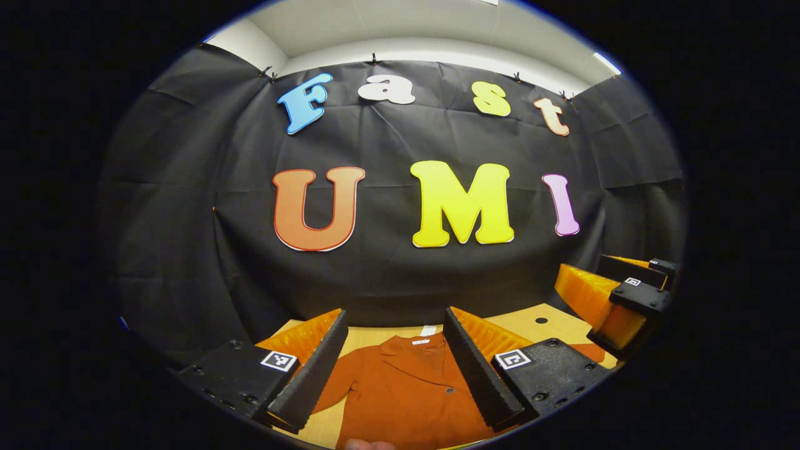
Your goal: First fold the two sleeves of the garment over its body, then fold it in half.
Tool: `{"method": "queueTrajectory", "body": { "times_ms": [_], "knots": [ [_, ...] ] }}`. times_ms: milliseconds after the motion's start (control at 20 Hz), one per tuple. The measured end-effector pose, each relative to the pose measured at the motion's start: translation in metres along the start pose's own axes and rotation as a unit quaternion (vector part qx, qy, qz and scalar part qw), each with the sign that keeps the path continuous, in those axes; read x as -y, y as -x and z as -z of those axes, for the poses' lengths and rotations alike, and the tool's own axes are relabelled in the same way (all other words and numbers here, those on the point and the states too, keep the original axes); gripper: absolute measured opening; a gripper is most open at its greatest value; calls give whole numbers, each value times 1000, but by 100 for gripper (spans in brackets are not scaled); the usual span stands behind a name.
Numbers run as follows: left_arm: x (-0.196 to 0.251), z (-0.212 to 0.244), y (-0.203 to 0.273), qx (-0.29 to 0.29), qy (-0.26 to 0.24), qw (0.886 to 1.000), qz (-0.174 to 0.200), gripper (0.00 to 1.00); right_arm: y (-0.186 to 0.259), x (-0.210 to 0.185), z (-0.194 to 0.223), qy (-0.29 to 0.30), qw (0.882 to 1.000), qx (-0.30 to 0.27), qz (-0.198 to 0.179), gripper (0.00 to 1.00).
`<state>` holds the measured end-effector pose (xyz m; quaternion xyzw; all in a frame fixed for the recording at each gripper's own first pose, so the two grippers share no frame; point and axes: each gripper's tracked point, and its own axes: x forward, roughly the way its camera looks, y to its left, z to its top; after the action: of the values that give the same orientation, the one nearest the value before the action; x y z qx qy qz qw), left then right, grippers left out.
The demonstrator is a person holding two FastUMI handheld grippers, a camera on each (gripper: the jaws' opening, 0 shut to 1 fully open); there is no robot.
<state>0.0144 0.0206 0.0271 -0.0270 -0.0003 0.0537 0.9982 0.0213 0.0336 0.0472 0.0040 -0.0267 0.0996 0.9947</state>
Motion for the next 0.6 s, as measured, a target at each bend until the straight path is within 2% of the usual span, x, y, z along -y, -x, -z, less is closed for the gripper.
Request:
{"method": "queueTrajectory", "body": {
  "times_ms": [600],
  "knots": [
    [21, 4, -8, -9, -9, 1000, -8, 99, -11, 31, 22, 3, 999, -38, -3, 97]
  ]
}}
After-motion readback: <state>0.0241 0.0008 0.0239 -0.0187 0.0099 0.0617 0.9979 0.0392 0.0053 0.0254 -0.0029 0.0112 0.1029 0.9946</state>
